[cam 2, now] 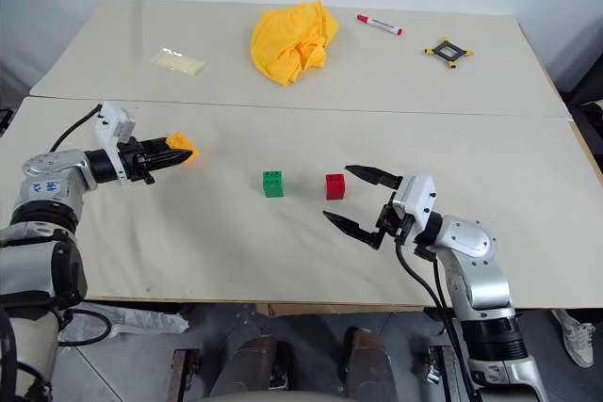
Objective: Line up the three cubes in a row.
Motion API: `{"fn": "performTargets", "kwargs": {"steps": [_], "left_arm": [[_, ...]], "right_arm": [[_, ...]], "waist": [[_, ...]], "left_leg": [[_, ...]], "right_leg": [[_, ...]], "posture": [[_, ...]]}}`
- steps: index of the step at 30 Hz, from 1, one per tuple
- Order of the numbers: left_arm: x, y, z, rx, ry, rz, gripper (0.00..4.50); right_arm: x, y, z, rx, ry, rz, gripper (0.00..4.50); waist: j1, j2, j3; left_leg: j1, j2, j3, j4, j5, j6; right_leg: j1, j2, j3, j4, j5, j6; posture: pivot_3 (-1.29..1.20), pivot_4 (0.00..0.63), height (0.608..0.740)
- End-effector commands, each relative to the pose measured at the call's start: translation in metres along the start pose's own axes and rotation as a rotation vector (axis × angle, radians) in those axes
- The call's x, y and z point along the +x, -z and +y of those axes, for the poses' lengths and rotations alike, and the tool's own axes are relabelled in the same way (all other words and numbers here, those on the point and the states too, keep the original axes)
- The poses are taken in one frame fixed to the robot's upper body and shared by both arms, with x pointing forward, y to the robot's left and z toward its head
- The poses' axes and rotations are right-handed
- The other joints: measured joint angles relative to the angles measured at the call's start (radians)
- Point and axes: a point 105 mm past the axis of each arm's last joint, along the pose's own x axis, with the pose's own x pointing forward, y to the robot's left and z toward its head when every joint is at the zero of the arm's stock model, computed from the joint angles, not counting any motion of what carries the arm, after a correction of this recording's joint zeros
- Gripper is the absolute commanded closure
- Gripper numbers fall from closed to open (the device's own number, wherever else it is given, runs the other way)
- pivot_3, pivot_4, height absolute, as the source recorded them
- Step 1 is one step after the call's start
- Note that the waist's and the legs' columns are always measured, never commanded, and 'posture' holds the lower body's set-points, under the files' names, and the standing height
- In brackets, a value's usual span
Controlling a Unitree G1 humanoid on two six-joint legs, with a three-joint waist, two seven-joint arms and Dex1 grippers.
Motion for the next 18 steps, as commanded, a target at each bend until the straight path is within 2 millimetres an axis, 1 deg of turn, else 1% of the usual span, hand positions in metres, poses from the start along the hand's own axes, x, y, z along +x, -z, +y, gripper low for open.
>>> {"fn": "performTargets", "kwargs": {"steps": [1, 5, 8, 11, 18], "left_arm": [[0.005, -0.013, -0.022, 0.169, 0.204, 0.009, 3.00], [0.012, -0.004, -0.041, 0.236, 0.363, 0.074, 3.00], [0.017, 0.005, -0.049, 0.281, 0.430, 0.130, 3.00], [0.019, 0.009, -0.048, 0.310, 0.426, 0.166, 3.00], [0.022, 0.009, -0.040, 0.369, 0.350, 0.189, 3.00]], "right_arm": [[-0.006, -0.012, -0.001, -0.033, 0.014, -0.020, 0.00], [-0.011, -0.013, 0.000, -0.032, 0.017, -0.008, 0.00], [-0.014, -0.013, 0.000, -0.034, 0.020, 0.005, 0.00], [-0.017, -0.015, -0.001, -0.038, 0.022, 0.013, 0.00], [-0.019, -0.014, 0.000, -0.035, 0.025, 0.023, 0.00]], "waist": [[-0.001, 0.000, 0.000], [-0.002, 0.000, 0.000], [-0.001, 0.000, 0.000], [-0.001, 0.000, 0.000], [0.000, 0.000, 0.000]], "left_leg": [[0.000, 0.000, 0.000, 0.000, 0.000, 0.000], [0.000, -0.001, 0.001, 0.000, 0.000, 0.000], [0.000, 0.000, 0.001, 0.000, 0.000, 0.000], [0.000, 0.000, 0.001, 0.000, 0.000, 0.000], [0.000, 0.001, 0.001, 0.001, 0.000, 0.001]], "right_leg": [[0.000, 0.000, 0.000, 0.000, 0.000, 0.000], [0.000, 0.000, 0.000, 0.000, 0.000, 0.000], [0.000, 0.000, 0.000, 0.000, 0.000, 0.000], [0.000, 0.000, 0.000, 0.000, 0.000, 0.000], [0.000, -0.001, -0.001, 0.000, 0.000, 0.000]], "posture": [[0.00, 0.150, 0.740], [0.00, 0.150, 0.740], [0.00, 0.150, 0.740], [0.00, 0.150, 0.740], [0.00, 0.150, 0.740]]}}
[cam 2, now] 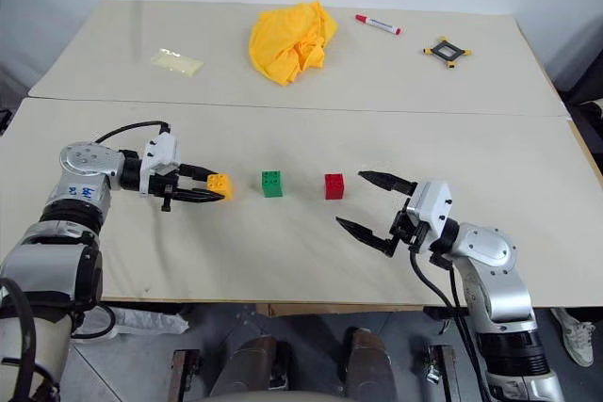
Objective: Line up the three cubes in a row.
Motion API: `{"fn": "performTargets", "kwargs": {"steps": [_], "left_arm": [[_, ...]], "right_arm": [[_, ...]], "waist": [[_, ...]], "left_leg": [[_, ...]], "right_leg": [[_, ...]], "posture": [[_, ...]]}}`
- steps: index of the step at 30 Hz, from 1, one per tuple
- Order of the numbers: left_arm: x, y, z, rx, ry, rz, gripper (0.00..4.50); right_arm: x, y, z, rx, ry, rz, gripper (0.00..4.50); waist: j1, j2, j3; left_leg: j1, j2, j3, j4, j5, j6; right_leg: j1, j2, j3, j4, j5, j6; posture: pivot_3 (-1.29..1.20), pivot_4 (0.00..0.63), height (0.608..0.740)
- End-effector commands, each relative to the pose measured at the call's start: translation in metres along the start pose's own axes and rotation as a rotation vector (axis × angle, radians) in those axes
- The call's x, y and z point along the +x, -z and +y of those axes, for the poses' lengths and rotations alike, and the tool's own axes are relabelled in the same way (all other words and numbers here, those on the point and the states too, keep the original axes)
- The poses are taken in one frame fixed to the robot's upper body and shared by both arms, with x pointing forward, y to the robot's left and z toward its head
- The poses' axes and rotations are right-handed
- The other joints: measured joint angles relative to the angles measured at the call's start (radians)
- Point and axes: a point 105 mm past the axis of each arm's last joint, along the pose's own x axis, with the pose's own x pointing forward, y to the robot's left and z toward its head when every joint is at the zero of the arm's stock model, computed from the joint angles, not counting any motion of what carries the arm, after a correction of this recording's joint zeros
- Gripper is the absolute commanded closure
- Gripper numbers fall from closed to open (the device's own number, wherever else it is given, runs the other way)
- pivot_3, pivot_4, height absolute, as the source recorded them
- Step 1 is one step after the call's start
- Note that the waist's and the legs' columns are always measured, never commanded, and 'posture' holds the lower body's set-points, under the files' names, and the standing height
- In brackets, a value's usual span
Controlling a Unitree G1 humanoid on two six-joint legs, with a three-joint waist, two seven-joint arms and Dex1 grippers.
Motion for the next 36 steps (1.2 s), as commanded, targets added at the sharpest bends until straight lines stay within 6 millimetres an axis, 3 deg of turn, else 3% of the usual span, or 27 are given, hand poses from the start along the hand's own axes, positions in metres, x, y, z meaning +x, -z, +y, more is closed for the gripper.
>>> {"fn": "performTargets", "kwargs": {"steps": [1, 7, 8, 15, 20, 23, 30, 36], "left_arm": [[-0.006, -0.001, 0.007, 0.030, -0.044, 0.031, 3.00], [-0.007, 0.000, 0.010, 0.032, -0.066, 0.055, 3.00], [-0.007, -0.001, 0.012, 0.019, -0.081, 0.040, 2.25], [-0.018, 0.001, 0.013, -0.031, -0.126, 0.007, 0.13], [-0.043, 0.000, 0.011, -0.073, -0.192, -0.097, 0.06], [-0.067, 0.008, -0.005, -0.106, -0.208, -0.164, 0.06], [-0.101, 0.014, -0.045, -0.139, -0.327, -0.225, 0.06], [-0.114, -0.002, -0.043, -0.086, -0.448, -0.218, 0.06]], "right_arm": [[-0.002, -0.012, 0.001, -0.033, 0.002, -0.029, 0.00], [-0.004, -0.013, 0.002, -0.026, -0.006, -0.022, 0.00], [-0.004, -0.013, 0.002, -0.025, -0.008, -0.021, 0.00], [-0.006, -0.013, 0.004, -0.014, -0.019, -0.013, 0.00], [-0.007, -0.012, 0.004, -0.001, -0.064, -0.010, 0.00], [-0.016, -0.012, -0.005, -0.010, -0.109, -0.011, 0.00], [-0.021, -0.020, -0.026, -0.001, -0.193, -0.043, 0.00], [-0.020, -0.010, -0.047, -0.012, -0.257, -0.005, 0.00]], "waist": [[0.001, 0.000, 0.000], [0.001, 0.000, 0.000], [0.000, 0.000, 0.000], [0.000, 0.000, 0.000], [-0.002, 0.000, 0.000], [-0.010, 0.000, 0.000], [-0.026, 0.001, 0.000], [-0.004, 0.001, 0.000]], "left_leg": [[0.000, 0.000, 0.000, 0.000, 0.000, 0.000], [0.000, 0.000, 0.000, 0.001, 0.000, 0.000], [0.000, 0.000, 0.000, 0.001, 0.000, 0.000], [0.000, 0.000, 0.000, 0.001, 0.000, 0.001], [0.000, 0.000, 0.000, 0.001, 0.000, 0.001], [0.000, 0.001, 0.000, 0.001, 0.000, 0.001], [0.001, 0.001, -0.002, 0.001, 0.000, 0.001], [0.000, 0.000, -0.008, 0.004, 0.000, 0.001]], "right_leg": [[0.000, 0.000, 0.000, 0.000, 0.000, 0.000], [0.000, 0.000, 0.000, 0.001, 0.000, 0.000], [0.000, 0.000, 0.000, 0.001, 0.000, 0.000], [0.000, 0.000, 0.000, 0.001, 0.000, 0.000], [0.000, 0.000, 0.000, 0.001, 0.000, 0.000], [0.000, 0.000, -0.001, 0.001, 0.000, 0.000], [0.000, -0.003, -0.002, 0.002, 0.000, 0.000], [0.004, -0.004, -0.003, 0.002, 0.000, 0.000]], "posture": [[0.00, 0.150, 0.740], [0.00, 0.150, 0.740], [0.00, 0.150, 0.740], [0.00, 0.150, 0.740], [0.00, 0.150, 0.740], [0.00, 0.150, 0.740], [0.00, 0.150, 0.740], [0.00, 0.150, 0.740]]}}
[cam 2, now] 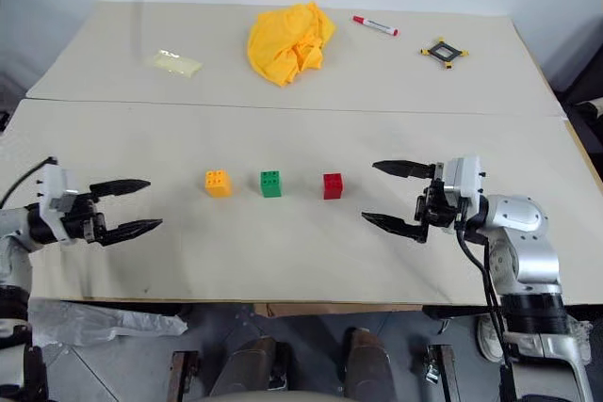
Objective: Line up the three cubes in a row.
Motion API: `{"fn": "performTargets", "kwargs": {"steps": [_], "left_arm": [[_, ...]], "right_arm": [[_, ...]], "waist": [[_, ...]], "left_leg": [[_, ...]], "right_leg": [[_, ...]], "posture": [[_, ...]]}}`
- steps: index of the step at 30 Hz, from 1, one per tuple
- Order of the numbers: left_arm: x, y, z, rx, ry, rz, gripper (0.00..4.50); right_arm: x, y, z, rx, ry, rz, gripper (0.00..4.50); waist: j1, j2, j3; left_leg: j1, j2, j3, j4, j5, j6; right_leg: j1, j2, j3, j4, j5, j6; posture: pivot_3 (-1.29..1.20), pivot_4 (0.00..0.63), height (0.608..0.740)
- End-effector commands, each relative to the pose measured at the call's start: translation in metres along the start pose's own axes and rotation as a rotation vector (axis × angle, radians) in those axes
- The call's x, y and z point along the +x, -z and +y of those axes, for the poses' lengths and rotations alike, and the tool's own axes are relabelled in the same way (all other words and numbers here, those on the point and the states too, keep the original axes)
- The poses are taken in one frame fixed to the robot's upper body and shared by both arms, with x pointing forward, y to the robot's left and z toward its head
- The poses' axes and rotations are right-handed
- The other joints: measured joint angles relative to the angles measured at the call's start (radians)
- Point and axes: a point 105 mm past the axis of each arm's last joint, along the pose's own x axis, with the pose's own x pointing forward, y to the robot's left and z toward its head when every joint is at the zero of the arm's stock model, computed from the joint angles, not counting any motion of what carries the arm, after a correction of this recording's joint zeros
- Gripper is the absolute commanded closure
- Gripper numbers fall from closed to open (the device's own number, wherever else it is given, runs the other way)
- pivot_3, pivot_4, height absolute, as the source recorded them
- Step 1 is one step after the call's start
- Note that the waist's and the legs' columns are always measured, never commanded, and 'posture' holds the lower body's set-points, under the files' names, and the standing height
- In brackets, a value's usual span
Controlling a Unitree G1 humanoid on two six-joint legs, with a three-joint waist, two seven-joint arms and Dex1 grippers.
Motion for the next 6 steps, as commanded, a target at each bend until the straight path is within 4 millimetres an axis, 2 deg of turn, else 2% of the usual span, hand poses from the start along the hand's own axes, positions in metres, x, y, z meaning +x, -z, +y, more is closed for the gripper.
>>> {"fn": "performTargets", "kwargs": {"steps": [1, 6], "left_arm": [[-0.0045, -0.0204, 0.0061, 0.061, -0.032, 0.007, 0.06], [-0.0043, -0.0194, 0.0094, 0.071, -0.044, 0.028, 0.06]], "right_arm": [[-0.0057, 0.0003, -0.0120, -0.039, -0.024, 0.019, 0.00], [-0.0067, 0.0041, -0.0209, -0.053, -0.017, 0.030, 0.00]], "waist": [[0.004, 0.000, 0.000], [0.005, 0.002, 0.001]], "left_leg": [[0.000, 0.000, 0.000, 0.000, 0.000, 0.000], [0.000, 0.000, 0.000, -0.002, 0.000, 0.000]], "right_leg": [[0.000, 0.000, 0.000, 0.000, 0.000, 0.000], [-0.001, 0.000, -0.001, 0.000, 0.000, 0.000]], "posture": [[0.00, 0.150, 0.740], [0.00, 0.150, 0.740]]}}
